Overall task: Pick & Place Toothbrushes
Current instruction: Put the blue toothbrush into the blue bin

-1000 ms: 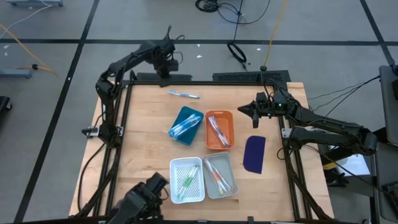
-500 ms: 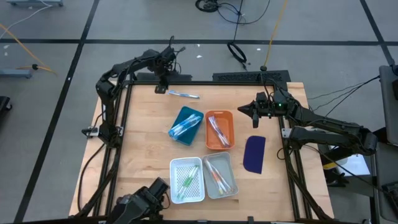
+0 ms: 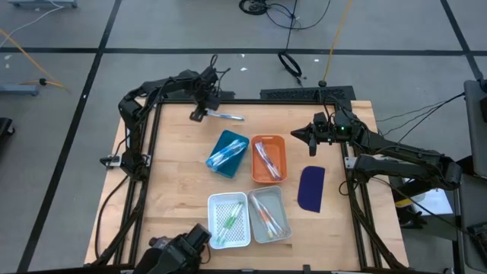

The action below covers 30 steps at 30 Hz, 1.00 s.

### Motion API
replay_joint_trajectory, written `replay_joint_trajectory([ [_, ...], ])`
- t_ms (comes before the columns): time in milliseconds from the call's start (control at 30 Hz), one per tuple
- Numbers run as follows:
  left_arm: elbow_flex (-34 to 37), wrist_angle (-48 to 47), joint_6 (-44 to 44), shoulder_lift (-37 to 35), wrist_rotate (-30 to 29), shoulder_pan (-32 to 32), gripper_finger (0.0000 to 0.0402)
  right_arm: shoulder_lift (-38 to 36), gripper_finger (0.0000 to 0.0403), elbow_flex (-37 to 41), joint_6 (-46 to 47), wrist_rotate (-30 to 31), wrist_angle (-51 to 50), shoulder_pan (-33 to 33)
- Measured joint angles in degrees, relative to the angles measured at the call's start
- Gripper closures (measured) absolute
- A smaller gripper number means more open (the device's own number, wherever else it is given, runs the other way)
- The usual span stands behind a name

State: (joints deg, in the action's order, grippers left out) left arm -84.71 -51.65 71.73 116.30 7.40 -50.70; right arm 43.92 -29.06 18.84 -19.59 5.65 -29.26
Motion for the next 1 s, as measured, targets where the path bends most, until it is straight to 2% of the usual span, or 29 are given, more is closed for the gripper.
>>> replay_joint_trajectory([
  [167, 0.0, 2.4, 0.1, 0.0, 0.2, 0.0, 0.0243, 0.0, 0.0403, 0.0, 0.2, 0.0, 0.0, 0.0],
  [367, 0.0, 2.3, 0.4, 0.0, 5.9, 0.1, 0.0243, 0.0, 0.0403, 0.0, 0.2, 0.0, 0.0, 0.0],
  [1000, 0.3, 2.1, -0.3, 0.0, 8.8, -1.4, 0.0243, 0.0, 0.0403, 0.0, 1.5, 0.0, 0.0, 0.0],
])
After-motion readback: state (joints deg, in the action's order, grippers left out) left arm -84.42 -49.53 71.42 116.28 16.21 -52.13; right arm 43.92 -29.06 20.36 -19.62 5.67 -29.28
